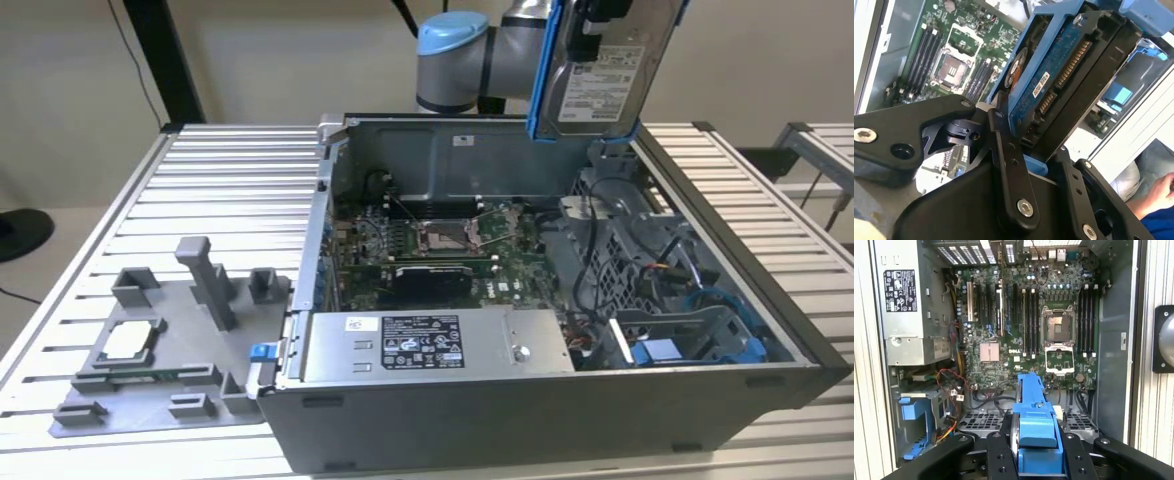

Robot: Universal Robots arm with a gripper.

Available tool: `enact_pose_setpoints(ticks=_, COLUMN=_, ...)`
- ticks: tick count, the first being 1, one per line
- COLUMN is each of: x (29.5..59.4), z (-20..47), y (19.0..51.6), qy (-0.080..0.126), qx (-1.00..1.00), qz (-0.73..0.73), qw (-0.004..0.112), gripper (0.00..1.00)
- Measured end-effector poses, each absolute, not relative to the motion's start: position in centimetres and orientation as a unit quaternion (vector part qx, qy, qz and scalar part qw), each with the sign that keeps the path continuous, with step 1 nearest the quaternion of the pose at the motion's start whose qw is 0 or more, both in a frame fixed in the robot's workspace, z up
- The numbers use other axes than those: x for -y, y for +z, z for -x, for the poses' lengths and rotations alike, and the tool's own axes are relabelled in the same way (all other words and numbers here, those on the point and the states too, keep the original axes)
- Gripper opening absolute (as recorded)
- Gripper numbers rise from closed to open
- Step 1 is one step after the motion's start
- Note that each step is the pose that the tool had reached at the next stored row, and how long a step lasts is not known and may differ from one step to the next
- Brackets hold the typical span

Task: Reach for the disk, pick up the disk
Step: 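Pick up the disk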

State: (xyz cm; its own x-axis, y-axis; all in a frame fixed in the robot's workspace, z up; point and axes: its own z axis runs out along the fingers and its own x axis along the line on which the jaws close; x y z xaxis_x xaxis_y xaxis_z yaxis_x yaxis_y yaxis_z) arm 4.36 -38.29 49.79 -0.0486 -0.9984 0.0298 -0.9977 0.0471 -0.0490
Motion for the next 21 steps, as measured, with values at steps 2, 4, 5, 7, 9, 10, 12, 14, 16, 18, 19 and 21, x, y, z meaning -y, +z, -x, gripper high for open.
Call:
enact_pose_setpoints(ticks=2, x=38.3, z=-4.4, y=49.8, qy=-0.028, qx=-0.724, qz=0.69, qw=0.006, gripper=0.0)
enact_pose_setpoints(ticks=4, x=38.3, z=-4.4, y=49.8, qy=-0.028, qx=-0.724, qz=0.69, qw=0.006, gripper=0.0)
enact_pose_setpoints(ticks=5, x=38.3, z=-4.4, y=49.8, qy=-0.028, qx=-0.724, qz=0.69, qw=0.006, gripper=0.0)
enact_pose_setpoints(ticks=7, x=38.4, z=-4.4, y=49.8, qy=-0.028, qx=-0.723, qz=0.69, qw=0.006, gripper=0.0)
enact_pose_setpoints(ticks=9, x=38.8, z=-4.4, y=49.8, qy=-0.028, qx=-0.724, qz=0.69, qw=0.006, gripper=0.0)
enact_pose_setpoints(ticks=10, x=39.5, z=-4.4, y=49.8, qy=-0.028, qx=-0.724, qz=0.69, qw=0.006, gripper=0.0)
enact_pose_setpoints(ticks=12, x=39.9, z=-4.4, y=49.8, qy=-0.028, qx=-0.724, qz=0.69, qw=0.006, gripper=0.0)
enact_pose_setpoints(ticks=14, x=40.3, z=-4.4, y=49.8, qy=-0.027, qx=-0.724, qz=0.69, qw=0.006, gripper=0.0)
enact_pose_setpoints(ticks=16, x=40.7, z=-4.4, y=49.8, qy=-0.027, qx=-0.724, qz=0.69, qw=0.005, gripper=0.0)
enact_pose_setpoints(ticks=18, x=41.9, z=-4.4, y=49.8, qy=-0.027, qx=-0.724, qz=0.69, qw=0.005, gripper=0.0)
enact_pose_setpoints(ticks=19, x=42.3, z=-4.4, y=49.8, qy=-0.027, qx=-0.724, qz=0.69, qw=0.005, gripper=0.0)
enact_pose_setpoints(ticks=21, x=43.2, z=-4.4, y=49.8, qy=-0.027, qx=-0.724, qz=0.69, qw=0.005, gripper=0.0)
